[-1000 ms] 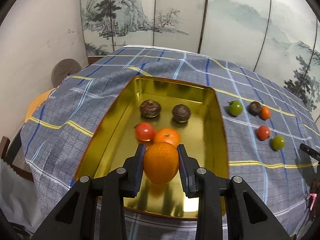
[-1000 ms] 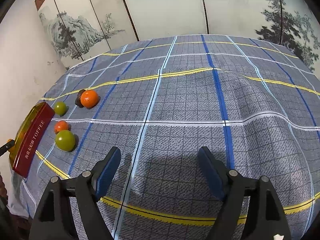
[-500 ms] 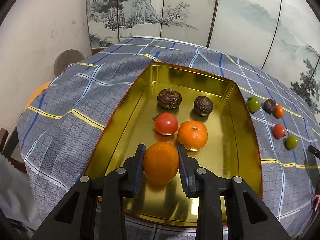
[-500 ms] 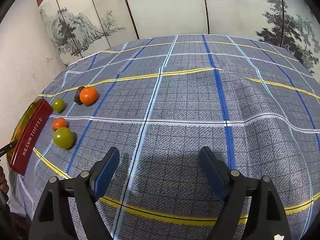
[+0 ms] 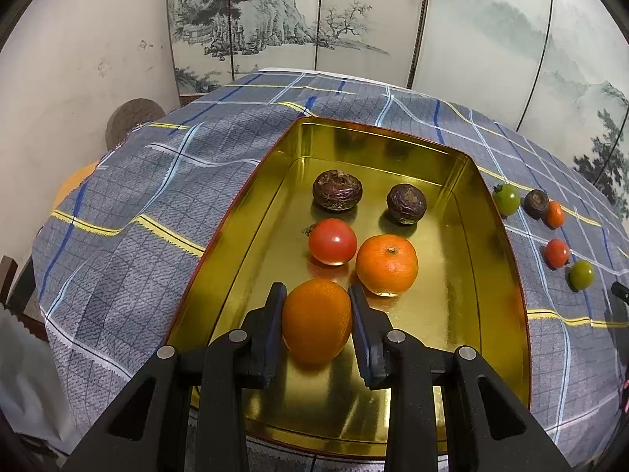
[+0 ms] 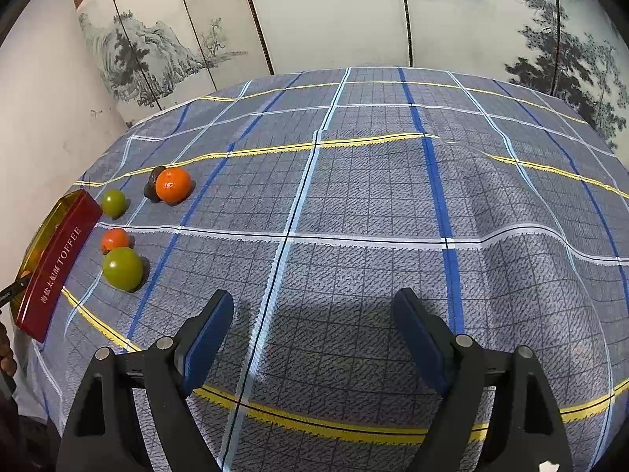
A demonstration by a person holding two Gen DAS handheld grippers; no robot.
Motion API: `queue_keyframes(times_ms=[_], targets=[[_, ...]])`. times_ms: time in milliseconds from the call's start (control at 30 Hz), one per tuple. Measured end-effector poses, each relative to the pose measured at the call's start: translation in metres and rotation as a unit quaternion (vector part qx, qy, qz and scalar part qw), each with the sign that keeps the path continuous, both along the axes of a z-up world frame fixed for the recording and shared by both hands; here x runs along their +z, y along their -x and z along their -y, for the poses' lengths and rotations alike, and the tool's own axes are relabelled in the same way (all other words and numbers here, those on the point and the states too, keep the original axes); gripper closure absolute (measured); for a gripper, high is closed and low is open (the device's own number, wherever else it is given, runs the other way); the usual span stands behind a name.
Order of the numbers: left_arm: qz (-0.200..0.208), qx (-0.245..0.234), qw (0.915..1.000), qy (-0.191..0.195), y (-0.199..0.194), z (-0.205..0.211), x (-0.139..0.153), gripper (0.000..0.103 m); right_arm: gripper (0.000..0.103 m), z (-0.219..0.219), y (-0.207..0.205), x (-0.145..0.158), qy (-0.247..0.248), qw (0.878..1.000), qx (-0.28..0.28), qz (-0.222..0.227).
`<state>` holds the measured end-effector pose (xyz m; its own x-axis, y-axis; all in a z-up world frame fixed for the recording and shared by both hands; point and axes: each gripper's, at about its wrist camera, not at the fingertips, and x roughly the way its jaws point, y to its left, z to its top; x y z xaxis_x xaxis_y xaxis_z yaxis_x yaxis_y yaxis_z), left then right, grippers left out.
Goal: Organize fruits
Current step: 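Carry the orange over the gold tin and lower it with the left gripper, then open the left gripper to release the orange in the tin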
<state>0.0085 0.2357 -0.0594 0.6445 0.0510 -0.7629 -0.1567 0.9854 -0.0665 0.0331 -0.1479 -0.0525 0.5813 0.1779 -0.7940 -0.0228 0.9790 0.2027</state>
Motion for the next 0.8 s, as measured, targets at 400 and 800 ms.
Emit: queue_keyframes(times_ms=[400,800], targets=[[-0.009,0.0,0.9999,-0.007,-0.0058,0.0,-0.0065,0.07,0.021,0.0004,0.0,-0.0001,0.001,1.0,0.0,0.0],[-0.021,0.004,0.9997,-0.011,-0.0083,-0.0009,-0.0054,0.068,0.018,-0.0013,-0.0008,-0.0005,0.004,1.0,0.003,-0.002]])
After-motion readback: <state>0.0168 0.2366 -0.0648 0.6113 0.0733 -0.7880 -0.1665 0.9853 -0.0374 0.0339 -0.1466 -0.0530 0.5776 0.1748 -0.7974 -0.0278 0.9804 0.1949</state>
